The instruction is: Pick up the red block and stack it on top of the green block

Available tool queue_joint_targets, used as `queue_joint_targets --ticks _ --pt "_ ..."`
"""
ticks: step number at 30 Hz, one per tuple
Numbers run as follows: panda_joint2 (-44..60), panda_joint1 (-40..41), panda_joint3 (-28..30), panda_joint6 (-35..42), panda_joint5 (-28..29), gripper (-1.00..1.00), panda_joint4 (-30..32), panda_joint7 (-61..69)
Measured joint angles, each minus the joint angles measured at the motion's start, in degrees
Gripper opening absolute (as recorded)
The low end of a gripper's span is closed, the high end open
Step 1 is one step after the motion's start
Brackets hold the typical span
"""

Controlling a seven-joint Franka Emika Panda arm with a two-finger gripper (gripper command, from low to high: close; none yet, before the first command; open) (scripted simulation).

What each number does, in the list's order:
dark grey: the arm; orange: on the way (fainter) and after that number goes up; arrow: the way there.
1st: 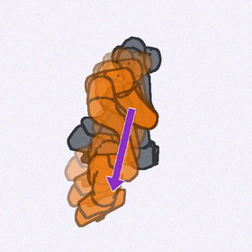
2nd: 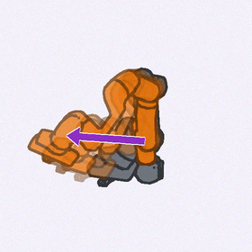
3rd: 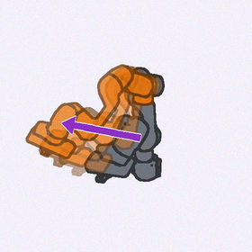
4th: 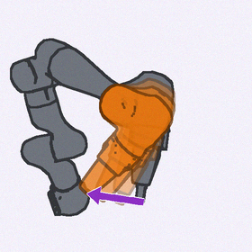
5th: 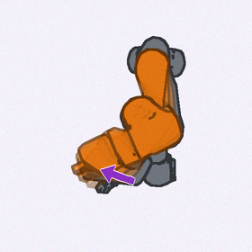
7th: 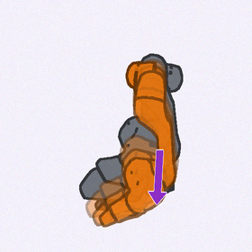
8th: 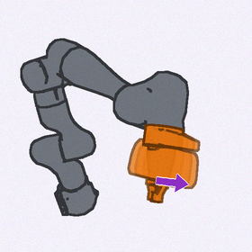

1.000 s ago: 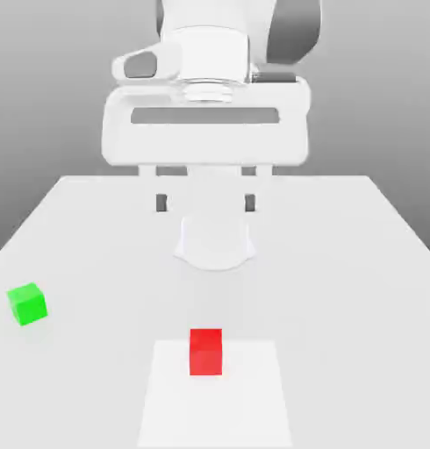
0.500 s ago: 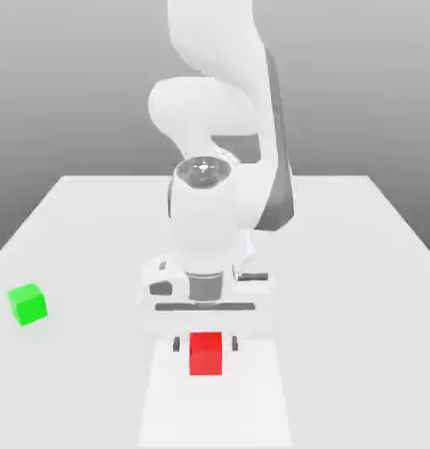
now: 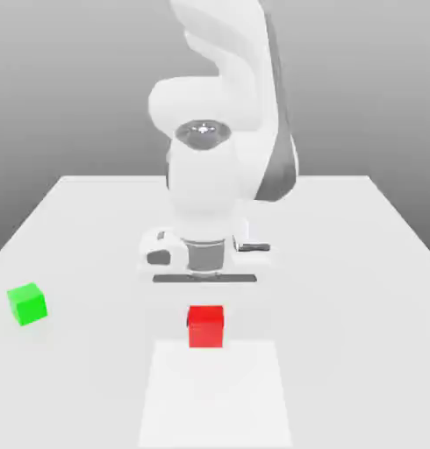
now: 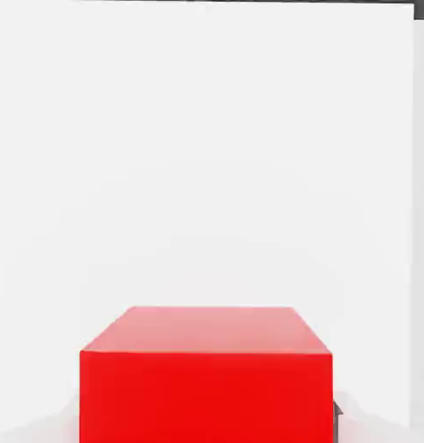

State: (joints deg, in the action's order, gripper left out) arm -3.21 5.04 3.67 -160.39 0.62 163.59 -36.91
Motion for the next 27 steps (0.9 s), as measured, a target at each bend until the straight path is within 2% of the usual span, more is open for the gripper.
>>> queue_joint_targets --ticks 21,24,27 --pt "-0.32 28.8 20.51 8.3 2.42 -1.0 -8.15 51.54" --pt "4.31 29.46 20.12 4.56 -2.1 -1.0 -8.69 56.9" --pt "10.52 30.91 16.87 -0.72 -8.96 -1.0 -9.08 62.1"
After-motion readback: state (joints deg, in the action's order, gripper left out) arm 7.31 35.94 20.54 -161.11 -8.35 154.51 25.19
